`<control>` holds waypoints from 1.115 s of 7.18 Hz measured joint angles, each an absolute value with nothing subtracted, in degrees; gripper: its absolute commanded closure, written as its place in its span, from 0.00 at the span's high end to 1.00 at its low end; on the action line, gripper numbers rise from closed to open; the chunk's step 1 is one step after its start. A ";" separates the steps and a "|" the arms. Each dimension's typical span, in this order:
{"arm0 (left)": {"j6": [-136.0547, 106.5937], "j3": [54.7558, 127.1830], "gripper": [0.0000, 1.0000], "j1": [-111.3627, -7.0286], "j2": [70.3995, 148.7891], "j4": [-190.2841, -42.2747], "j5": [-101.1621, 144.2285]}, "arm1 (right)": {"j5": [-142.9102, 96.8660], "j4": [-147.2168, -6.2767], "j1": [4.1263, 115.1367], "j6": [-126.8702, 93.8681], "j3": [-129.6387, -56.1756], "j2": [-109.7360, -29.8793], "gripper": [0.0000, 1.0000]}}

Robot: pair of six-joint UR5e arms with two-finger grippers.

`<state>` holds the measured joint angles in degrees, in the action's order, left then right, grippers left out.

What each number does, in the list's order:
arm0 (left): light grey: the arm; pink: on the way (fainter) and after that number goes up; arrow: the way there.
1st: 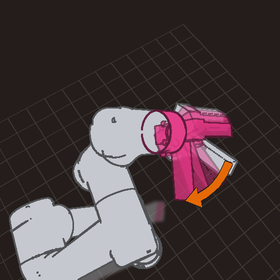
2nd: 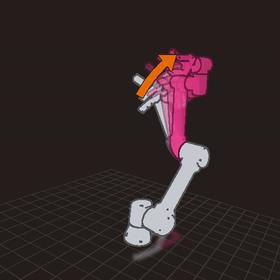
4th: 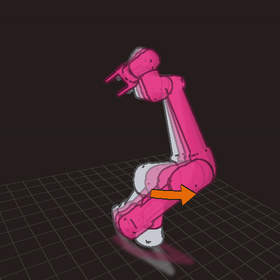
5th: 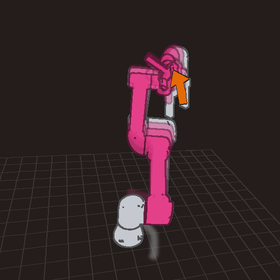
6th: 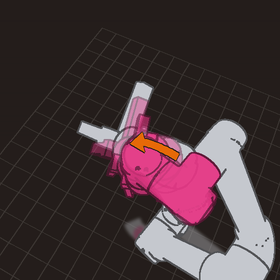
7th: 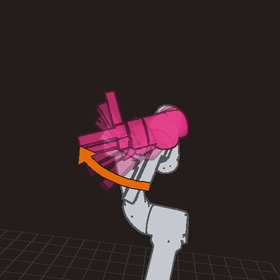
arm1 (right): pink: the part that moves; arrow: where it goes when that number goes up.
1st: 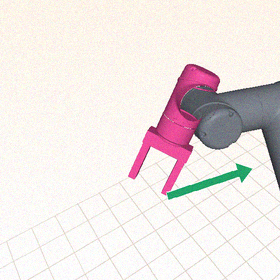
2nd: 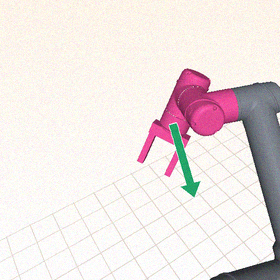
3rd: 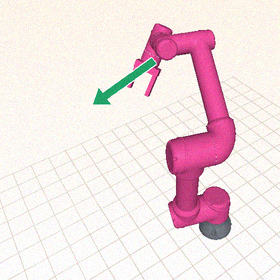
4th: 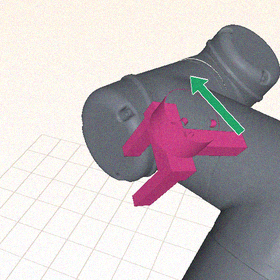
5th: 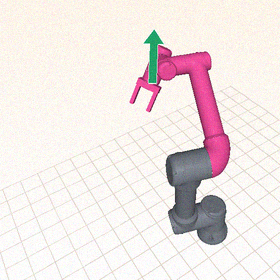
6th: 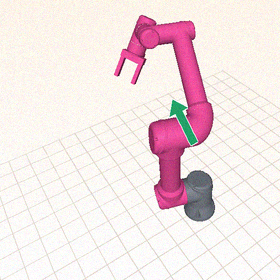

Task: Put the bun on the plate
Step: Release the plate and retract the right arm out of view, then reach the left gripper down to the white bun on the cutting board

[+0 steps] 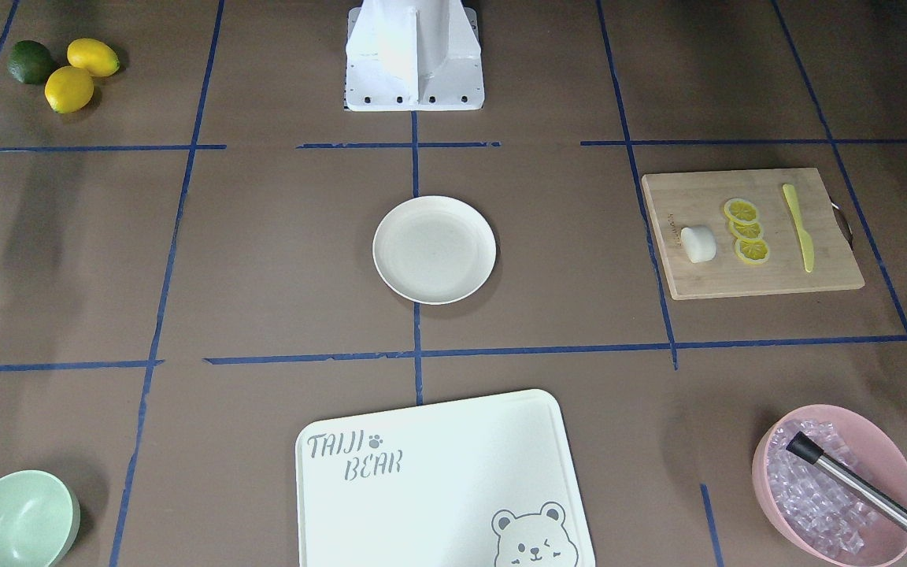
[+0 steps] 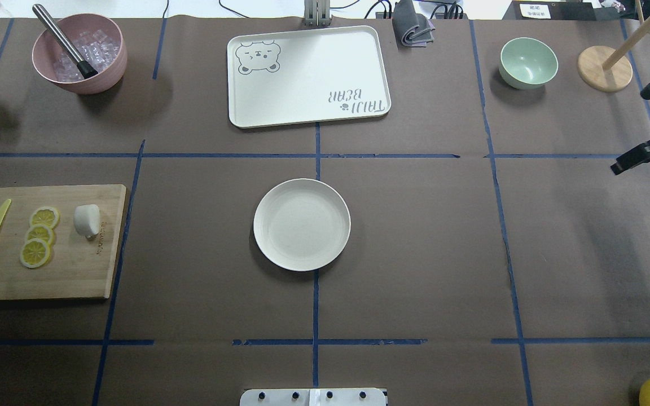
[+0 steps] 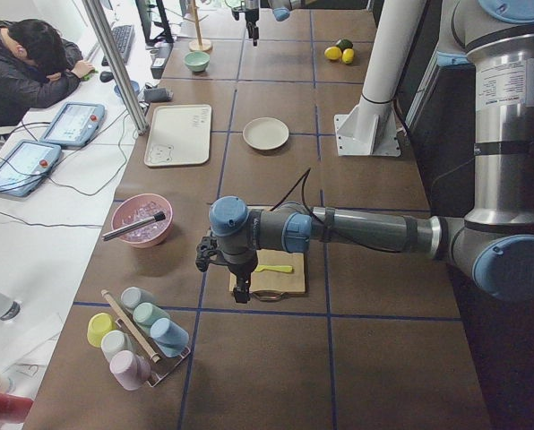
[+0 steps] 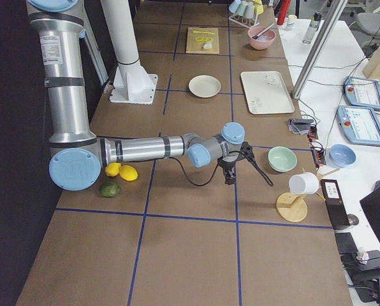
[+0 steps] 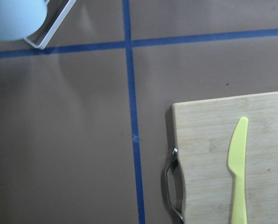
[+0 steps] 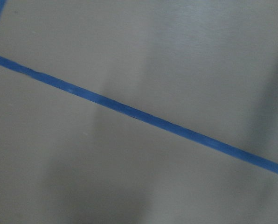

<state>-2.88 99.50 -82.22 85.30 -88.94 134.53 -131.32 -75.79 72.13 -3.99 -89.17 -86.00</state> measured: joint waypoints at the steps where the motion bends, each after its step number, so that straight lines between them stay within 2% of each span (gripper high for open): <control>1: -2.84 99.29 1.00 -82.10 86.82 -88.97 134.55 | -130.45 -82.41 77.71 3.15 -89.35 -86.14 1.00; 3: -2.62 98.79 1.00 -81.81 89.86 -89.01 134.67 | -129.91 -91.19 84.89 8.44 -90.32 -86.04 1.00; 5: -2.61 99.76 1.00 -80.64 90.42 -90.97 134.82 | -129.81 -95.54 86.61 7.75 -93.66 -87.98 1.00; 8: -13.04 101.16 1.00 -71.60 90.40 -97.81 134.09 | -129.98 -95.83 86.80 4.22 -97.47 -91.14 1.00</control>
